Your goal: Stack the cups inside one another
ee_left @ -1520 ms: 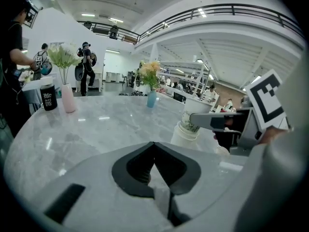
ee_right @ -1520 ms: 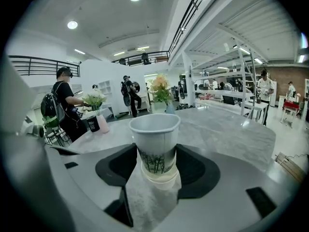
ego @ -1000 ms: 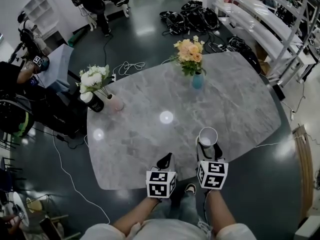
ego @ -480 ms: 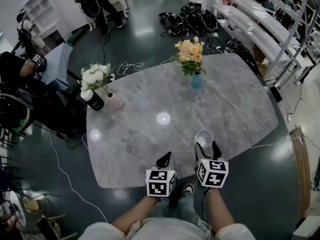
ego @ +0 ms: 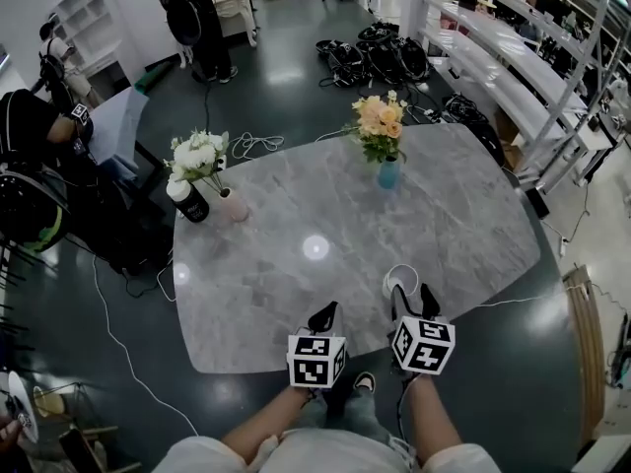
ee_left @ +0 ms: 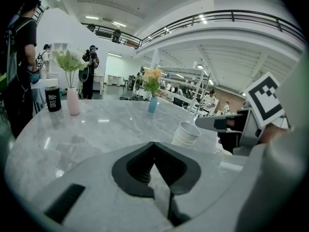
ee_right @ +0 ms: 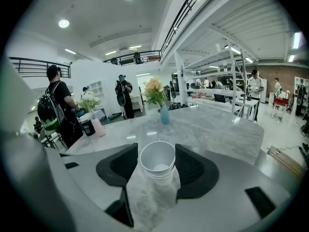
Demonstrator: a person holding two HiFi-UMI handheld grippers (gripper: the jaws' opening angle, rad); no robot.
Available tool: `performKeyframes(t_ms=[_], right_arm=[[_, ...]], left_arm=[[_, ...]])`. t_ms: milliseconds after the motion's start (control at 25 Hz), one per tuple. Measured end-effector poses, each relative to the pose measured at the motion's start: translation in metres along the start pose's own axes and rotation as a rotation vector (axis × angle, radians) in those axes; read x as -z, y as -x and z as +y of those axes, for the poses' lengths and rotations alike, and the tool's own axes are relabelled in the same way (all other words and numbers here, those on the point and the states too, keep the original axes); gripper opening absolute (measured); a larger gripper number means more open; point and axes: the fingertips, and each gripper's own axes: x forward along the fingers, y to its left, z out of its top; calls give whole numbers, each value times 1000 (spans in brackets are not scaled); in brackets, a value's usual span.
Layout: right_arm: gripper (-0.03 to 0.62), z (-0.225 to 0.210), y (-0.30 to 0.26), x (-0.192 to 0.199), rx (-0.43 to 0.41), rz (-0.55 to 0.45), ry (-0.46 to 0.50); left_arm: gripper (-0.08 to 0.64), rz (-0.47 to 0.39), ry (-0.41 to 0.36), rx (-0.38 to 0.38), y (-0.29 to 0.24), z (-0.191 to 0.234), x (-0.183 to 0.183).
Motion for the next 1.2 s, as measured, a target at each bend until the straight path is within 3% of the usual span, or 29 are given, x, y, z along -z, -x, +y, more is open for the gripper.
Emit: performKeyframes(t_ms=[280,720,1200], right_arm=[[223,-8,17,-14,14,-49,-33],[33,-13,44,-16,62,-81,-70],[20,-11,76,4,106,-95,-148]], left_arm=[[-5,-32,5,9,6,-2,-12],[-5,-61,-23,39,18,-3,-21],[-5,-30,-75,99,31,-3,-11]])
